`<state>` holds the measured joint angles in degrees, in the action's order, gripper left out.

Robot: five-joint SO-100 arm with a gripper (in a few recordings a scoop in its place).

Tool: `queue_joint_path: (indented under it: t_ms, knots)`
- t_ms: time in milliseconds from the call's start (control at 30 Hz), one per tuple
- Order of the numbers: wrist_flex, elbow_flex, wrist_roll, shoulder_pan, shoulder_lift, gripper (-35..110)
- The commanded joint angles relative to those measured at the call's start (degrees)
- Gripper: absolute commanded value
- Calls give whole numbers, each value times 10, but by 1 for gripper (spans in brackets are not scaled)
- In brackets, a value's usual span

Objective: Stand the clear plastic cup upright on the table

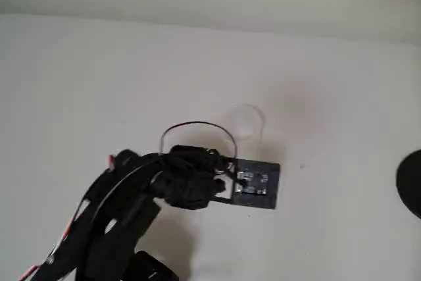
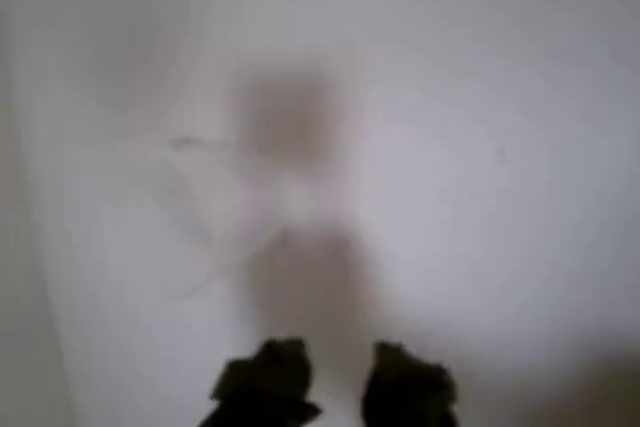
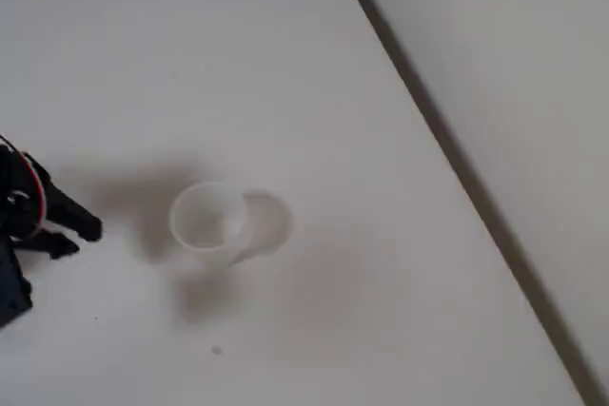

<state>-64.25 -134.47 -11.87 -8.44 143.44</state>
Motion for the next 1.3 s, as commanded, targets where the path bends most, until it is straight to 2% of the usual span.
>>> queue_joint_path:
  t_ms: [0,233,667,1267]
  knots:
    - [-22,21,14,26,80,6]
    - [-43,-25,15,47,178,3]
    - [-48,-228,16,64,451,0]
    - [-24,-374,40,51,451,0]
